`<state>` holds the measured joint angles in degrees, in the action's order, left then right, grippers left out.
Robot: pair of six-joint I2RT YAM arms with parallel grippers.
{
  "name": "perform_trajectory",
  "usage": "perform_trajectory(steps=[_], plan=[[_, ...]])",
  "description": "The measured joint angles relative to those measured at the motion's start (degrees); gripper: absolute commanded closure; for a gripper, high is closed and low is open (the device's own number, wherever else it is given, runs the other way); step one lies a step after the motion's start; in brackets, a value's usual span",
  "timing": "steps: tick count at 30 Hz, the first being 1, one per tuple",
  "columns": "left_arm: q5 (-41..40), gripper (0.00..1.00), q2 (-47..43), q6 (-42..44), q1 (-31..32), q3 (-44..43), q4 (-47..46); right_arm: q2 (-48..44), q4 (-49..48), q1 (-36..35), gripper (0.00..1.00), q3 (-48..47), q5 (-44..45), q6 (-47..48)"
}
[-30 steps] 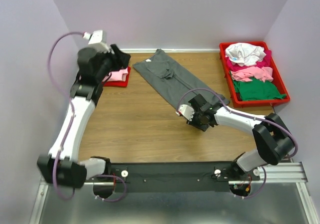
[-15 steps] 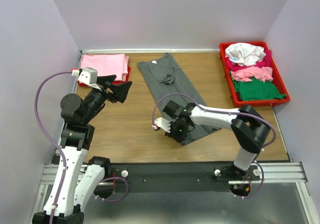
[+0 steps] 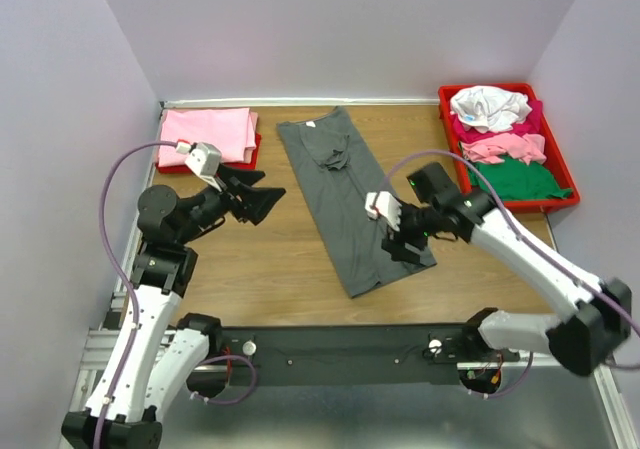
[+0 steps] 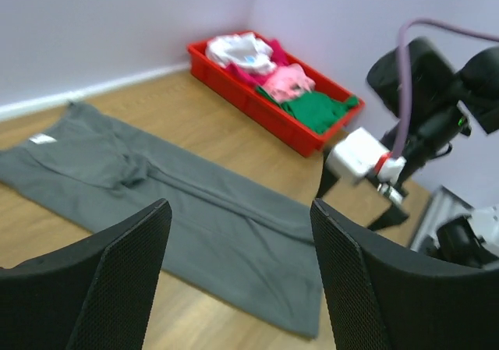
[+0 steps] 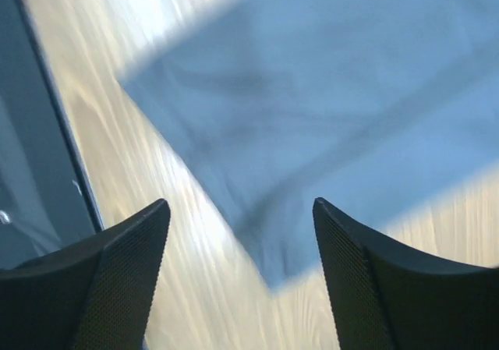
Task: Fold and stack the t-shirts
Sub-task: Fold the tshirt
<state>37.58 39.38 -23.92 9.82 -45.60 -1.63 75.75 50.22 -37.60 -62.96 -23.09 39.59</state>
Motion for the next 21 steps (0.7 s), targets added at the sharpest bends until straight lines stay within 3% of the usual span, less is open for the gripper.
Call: perform_trajectory(steps=[3,5,11,21], plan=[[1.4,0.24,0.8,-2.1,2.9,2.5,-0.2,-8.8,0.7,5.1,0.19,7.5,1.6,4.2],[0.6,0.25,0.7,-3.9,8.3,5.4,0.1,-11.8,1.9,6.6,0.23,13.1,2.4,7.3],[-4.4,0.27,0.9,-8.5,24.2,11.2,1.0,-11.5,2.0,10.2,0.30,20.1,4.4,12.1],[-9.8,0.27,-0.1,-11.9,27.1,14.9,0.7,-5.6,-3.9,11.8,0.45,20.9,7.2,14.7]])
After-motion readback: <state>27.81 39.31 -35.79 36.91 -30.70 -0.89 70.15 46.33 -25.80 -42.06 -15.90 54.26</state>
